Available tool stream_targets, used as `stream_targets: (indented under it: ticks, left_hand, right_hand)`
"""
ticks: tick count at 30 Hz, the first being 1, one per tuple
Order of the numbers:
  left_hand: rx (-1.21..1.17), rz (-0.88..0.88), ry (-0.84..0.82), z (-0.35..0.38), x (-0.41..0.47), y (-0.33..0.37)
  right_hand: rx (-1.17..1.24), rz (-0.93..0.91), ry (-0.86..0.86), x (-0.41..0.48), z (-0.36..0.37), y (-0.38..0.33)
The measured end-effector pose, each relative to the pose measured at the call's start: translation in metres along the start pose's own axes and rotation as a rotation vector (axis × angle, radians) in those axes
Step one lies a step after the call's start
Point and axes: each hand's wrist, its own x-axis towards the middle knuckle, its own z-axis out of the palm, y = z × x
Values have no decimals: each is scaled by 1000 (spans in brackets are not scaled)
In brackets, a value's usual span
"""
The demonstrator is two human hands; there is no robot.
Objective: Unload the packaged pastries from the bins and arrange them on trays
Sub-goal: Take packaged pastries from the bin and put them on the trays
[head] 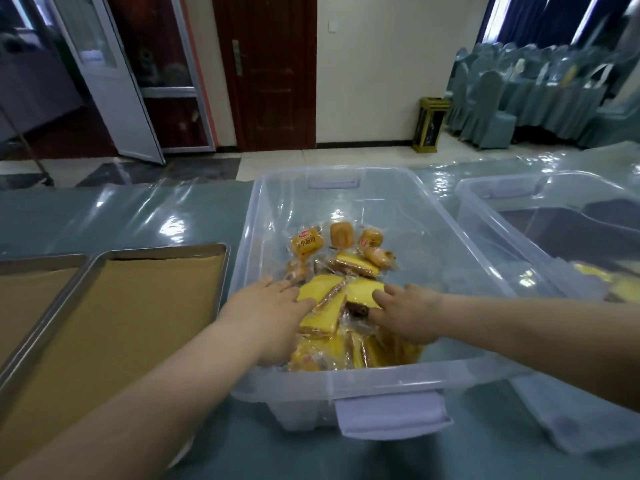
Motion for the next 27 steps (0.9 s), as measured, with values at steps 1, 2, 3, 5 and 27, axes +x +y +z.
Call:
stream_targets:
  ticks: [1,2,3,5,27]
  left_hand:
    - [-7,2,-64,-3,1,0]
    - [-49,3,-136,-7,5,1]
    - [-126,18,-206,-10,12,4]
    - [-218,88,-283,-10,31,17]
    - [27,450,-390,47,82,50]
  right_hand:
    - [-6,20,13,1,-1,2]
    - [-8,39,26,1,-3,4]
    - [-1,56,42,1,-4,6]
    - [32,85,73,2,-4,10]
    - [407,228,160,9,-5,38]
